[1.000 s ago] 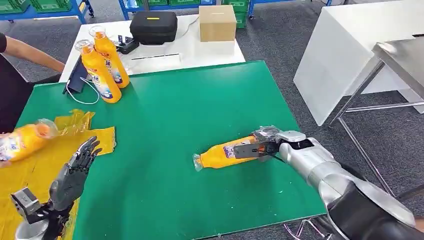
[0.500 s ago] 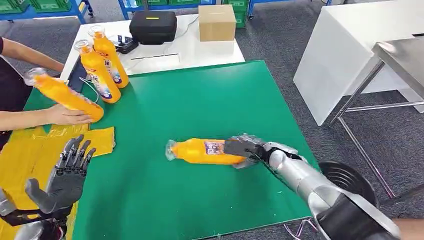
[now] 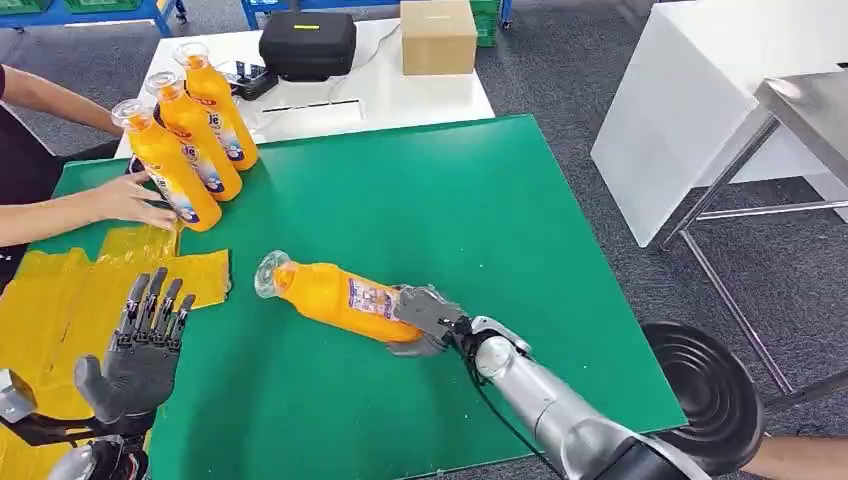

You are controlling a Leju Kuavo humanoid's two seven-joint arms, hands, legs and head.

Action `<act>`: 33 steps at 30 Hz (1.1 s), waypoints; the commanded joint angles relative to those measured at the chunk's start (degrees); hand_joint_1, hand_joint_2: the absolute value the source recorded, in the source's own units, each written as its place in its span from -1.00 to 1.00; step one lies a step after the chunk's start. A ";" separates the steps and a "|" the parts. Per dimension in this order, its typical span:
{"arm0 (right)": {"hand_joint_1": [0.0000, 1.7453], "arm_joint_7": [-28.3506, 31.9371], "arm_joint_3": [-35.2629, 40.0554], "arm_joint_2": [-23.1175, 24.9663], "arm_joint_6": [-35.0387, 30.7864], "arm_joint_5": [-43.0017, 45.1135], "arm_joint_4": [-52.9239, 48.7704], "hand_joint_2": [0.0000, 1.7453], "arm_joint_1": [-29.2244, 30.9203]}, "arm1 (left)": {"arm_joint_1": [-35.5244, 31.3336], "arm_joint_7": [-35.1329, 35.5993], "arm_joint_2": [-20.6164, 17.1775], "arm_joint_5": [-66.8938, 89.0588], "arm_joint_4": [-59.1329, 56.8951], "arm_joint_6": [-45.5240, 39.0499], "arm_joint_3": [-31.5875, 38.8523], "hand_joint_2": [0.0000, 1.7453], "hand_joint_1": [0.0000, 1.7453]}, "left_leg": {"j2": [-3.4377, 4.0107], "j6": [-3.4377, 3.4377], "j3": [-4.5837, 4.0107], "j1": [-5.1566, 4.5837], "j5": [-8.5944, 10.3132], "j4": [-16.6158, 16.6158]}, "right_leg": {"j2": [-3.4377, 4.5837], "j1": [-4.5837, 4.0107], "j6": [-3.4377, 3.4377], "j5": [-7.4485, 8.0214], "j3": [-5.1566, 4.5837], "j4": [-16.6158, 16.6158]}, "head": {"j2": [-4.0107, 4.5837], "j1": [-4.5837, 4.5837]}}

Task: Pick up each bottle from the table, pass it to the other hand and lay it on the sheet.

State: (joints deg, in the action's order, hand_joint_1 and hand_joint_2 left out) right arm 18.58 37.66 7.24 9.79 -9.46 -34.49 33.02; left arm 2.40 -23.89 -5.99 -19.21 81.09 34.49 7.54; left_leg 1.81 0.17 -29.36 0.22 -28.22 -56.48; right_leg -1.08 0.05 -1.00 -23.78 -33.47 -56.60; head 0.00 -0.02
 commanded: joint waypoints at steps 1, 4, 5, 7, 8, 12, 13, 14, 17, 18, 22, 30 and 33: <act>1.00 -0.23 -0.04 6.35 0.79 0.02 0.11 1.00 1.14 | -1.08 1.53 2.44 -0.96 -1.30 0.43 -2.84 1.00 -1.00 | -0.06 0.00 -0.04 0.00 0.00 -0.01 | 0.06 0.01 -0.01 0.01 -0.04 -0.01 | 0.00 0.00; 1.00 -0.62 1.16 8.24 1.02 0.02 -0.27 1.00 1.36 | -1.38 1.81 2.28 -0.85 -1.05 0.24 -4.36 1.00 -1.00 | -0.08 0.01 -0.05 0.00 0.00 -0.02 | 0.05 0.00 0.00 0.00 -0.05 -0.02 | -0.02 0.00; 1.00 -0.74 1.57 8.67 1.07 -0.02 -0.28 1.00 1.47 | -1.50 1.86 2.25 -0.64 -0.96 0.00 -4.73 1.00 -1.00 | -0.13 0.01 -0.03 0.02 0.00 -0.02 | 0.05 -0.01 0.00 0.00 -0.03 0.00 | 0.00 0.00; 1.00 -1.11 1.91 9.19 0.91 0.11 -0.28 1.00 1.66 | -1.80 1.91 2.29 -0.46 -0.93 -0.44 -5.20 1.00 -1.00 | -0.10 0.00 -0.06 0.00 0.01 -0.02 | 0.01 0.00 -0.01 0.00 -0.07 -0.02 | 0.00 -0.02; 1.00 -1.11 1.91 9.19 0.91 0.11 -0.28 1.00 1.66 | -1.80 1.91 2.29 -0.46 -0.93 -0.44 -5.20 1.00 -1.00 | -0.17 0.01 -0.05 0.01 0.00 -0.04 | 0.02 -0.01 -0.01 -0.01 -0.04 -0.02 | 0.00 0.00; 1.00 -1.27 3.22 10.36 1.42 1.25 0.03 1.00 2.36 | -2.16 0.81 2.06 1.87 -0.30 -1.95 -6.81 1.00 -1.00 | -0.18 -0.01 -0.06 0.00 0.02 -0.03 | -0.02 0.00 -0.03 0.00 -0.05 -0.01 | 0.00 0.00; 1.00 -1.71 3.85 10.73 1.53 1.84 -0.11 1.00 2.74 | -2.17 -0.24 2.22 3.92 0.15 -3.16 -7.47 1.00 -1.00 | -0.23 -0.01 -0.07 0.05 0.00 -0.07 | 0.03 -0.04 -0.03 0.01 -0.04 0.00 | -0.02 0.00; 1.00 -2.21 4.29 11.13 1.61 2.19 -0.25 1.00 2.95 | -2.23 -0.64 2.40 4.97 0.50 -3.49 -8.15 1.00 -1.00 | -0.19 -0.01 -0.08 0.03 0.00 -0.06 | 0.01 -0.03 -0.03 0.00 -0.04 -0.01 | 0.00 -0.02; 1.00 -3.36 5.75 12.03 1.38 2.96 -0.05 1.00 3.30 | -2.40 -2.26 2.83 9.40 2.06 -5.24 -10.59 1.00 -1.00 | -0.20 0.00 -0.13 0.01 0.00 -0.08 | -0.02 -0.01 -0.02 -0.01 -0.09 -0.04 | 0.00 -0.02; 1.00 -3.61 6.34 12.27 1.09 3.07 0.34 1.00 3.29 | -2.63 -2.81 2.98 11.10 2.55 -5.98 -11.53 1.00 -1.00 | -0.19 0.00 -0.12 -0.02 0.02 -0.04 | -0.06 0.02 -0.02 -0.01 -0.08 -0.03 | 0.00 0.00; 1.00 -3.82 7.64 12.76 0.60 3.34 1.31 1.00 3.00 | -3.20 -3.43 3.41 13.29 3.20 -6.97 -13.32 1.00 -1.00 | -0.25 0.00 -0.11 0.01 0.01 -0.07 | -0.06 -0.03 -0.02 -0.02 -0.06 -0.02 | 0.00 -0.02; 1.00 -3.79 7.62 12.73 0.59 3.39 1.36 1.00 3.06 | -3.07 -3.43 3.15 13.28 3.11 -6.94 -13.19 1.00 -1.00 | -0.37 0.00 -0.05 0.07 0.03 -0.02 | -0.05 -0.07 -0.03 0.01 0.04 0.07 | 0.00 0.00; 1.00 -3.79 7.62 12.73 0.59 3.39 1.36 1.00 3.06 | -3.07 -3.43 3.15 13.28 3.11 -6.94 -13.19 1.00 -1.00 | -0.22 0.00 -0.08 0.03 0.01 -0.02 | -0.03 -0.03 -0.02 0.00 -0.03 0.03 | 0.00 -0.02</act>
State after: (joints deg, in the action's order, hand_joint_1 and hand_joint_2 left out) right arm 15.08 42.60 20.72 10.47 -6.34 -35.52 33.23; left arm 0.87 -27.54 -3.30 -6.36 85.42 27.54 -3.65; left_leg 1.82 0.17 -29.44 0.19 -28.21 -56.48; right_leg -1.08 0.06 -1.00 -23.78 -33.56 -56.60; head 0.00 -0.04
